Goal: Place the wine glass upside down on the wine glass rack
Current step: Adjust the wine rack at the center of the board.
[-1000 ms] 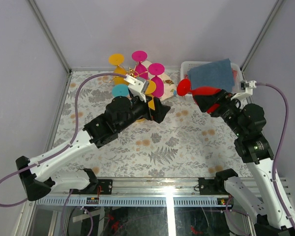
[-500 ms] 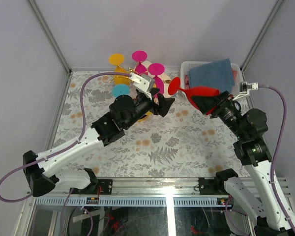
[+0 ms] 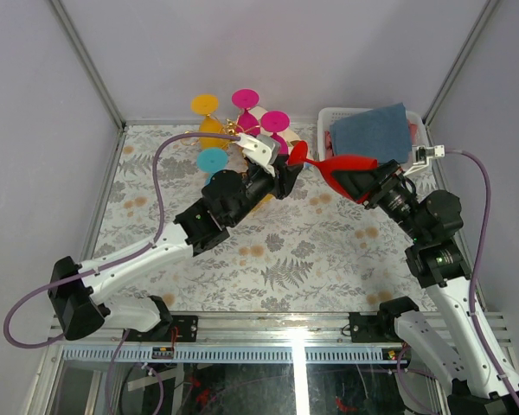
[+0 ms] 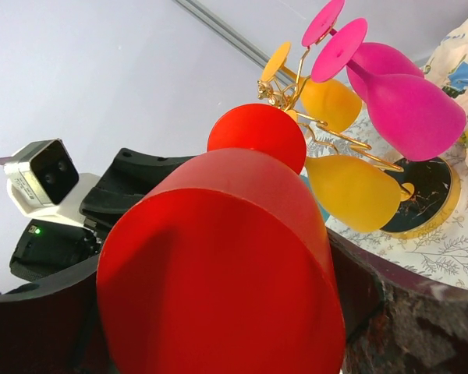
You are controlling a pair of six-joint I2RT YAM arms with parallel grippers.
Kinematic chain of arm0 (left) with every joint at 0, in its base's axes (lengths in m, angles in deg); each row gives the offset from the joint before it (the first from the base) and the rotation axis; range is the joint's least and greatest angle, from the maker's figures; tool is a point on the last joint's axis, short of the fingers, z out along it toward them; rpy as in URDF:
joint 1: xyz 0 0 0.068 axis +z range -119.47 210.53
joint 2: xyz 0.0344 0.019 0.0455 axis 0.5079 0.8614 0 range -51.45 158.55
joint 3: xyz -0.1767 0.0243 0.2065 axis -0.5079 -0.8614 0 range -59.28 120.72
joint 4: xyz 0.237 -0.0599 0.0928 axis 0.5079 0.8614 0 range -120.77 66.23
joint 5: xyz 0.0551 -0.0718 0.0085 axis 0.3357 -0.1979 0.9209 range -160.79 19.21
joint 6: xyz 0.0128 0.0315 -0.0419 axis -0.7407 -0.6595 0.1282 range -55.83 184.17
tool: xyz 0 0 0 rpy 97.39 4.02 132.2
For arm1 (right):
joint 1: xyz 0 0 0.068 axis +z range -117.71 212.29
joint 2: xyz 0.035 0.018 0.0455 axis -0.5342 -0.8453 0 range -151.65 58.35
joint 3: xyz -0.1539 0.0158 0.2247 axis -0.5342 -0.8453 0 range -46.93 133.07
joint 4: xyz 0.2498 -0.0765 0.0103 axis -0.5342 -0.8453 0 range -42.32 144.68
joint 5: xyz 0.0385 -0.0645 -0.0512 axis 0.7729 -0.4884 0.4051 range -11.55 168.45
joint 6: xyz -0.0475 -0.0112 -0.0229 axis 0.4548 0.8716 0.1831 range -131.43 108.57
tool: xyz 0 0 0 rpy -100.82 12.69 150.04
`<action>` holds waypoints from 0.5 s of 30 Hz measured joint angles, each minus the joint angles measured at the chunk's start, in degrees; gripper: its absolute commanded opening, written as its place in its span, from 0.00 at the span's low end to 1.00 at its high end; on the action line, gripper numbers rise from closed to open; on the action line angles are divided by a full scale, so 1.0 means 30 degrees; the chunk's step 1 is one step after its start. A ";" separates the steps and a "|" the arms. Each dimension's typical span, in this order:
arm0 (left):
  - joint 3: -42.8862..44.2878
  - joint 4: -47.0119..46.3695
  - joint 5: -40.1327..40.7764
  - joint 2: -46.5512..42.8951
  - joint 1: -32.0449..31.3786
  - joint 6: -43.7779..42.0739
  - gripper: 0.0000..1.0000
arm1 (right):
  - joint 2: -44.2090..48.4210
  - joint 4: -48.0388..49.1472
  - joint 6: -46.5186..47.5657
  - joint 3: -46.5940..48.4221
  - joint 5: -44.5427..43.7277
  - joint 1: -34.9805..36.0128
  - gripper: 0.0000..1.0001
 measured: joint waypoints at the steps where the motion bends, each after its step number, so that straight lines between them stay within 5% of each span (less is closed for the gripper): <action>1: 0.0000 -0.0007 0.0044 0.0073 0.0000 -0.0015 0.35 | 0.0000 0.0051 -0.0015 0.0000 0.0036 0.0000 0.71; 11: 0.0000 -0.0255 0.0262 0.0138 0.0000 -0.0204 0.01 | -0.0029 0.0401 -0.0379 -0.0007 0.0138 0.0000 0.71; 15: 0.0000 -0.0495 0.0335 0.0138 0.0000 -0.0051 0.00 | -0.0044 0.0576 -0.0459 -0.0022 0.0197 0.0000 0.82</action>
